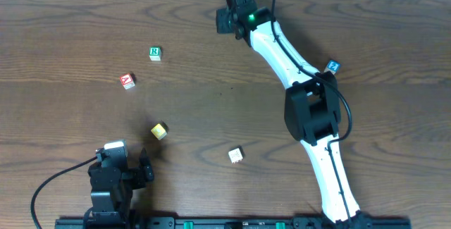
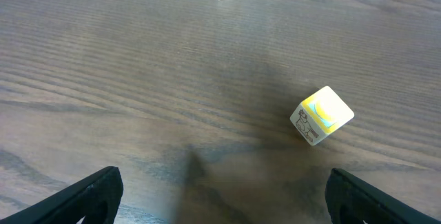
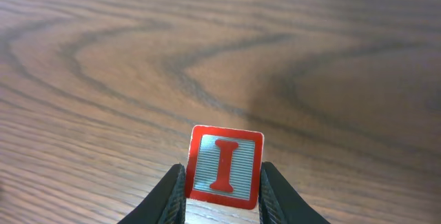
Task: Spell out Ai2
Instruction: 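Carry the red 'I' block toward table center and set it down, then move the right gripper to the blue '2' block and grasp it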
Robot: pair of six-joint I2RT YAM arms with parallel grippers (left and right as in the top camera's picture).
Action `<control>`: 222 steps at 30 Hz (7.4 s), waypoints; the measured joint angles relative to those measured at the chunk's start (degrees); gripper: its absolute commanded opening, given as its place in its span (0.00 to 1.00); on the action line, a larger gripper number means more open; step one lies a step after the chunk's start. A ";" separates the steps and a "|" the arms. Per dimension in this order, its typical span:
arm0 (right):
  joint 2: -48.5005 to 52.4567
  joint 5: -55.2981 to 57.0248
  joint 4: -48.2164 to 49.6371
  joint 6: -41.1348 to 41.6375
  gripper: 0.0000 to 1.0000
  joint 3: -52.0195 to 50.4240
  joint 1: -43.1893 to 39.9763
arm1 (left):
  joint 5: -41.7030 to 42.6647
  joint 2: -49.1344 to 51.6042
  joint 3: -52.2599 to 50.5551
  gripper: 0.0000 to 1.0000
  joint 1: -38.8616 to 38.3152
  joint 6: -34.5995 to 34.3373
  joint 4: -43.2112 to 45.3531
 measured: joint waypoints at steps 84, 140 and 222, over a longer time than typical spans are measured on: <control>-33.53 5.31 18.03 15.74 0.11 -62.84 9.90 | 0.00 0.00 0.00 0.95 0.00 0.00 0.00; -32.89 4.15 20.83 11.08 0.54 -62.84 9.88 | 0.00 0.00 0.00 0.95 0.00 0.00 -0.02; -27.82 4.50 2.29 10.67 0.77 -50.82 -27.80 | 0.00 0.00 0.00 0.95 0.00 0.00 0.00</control>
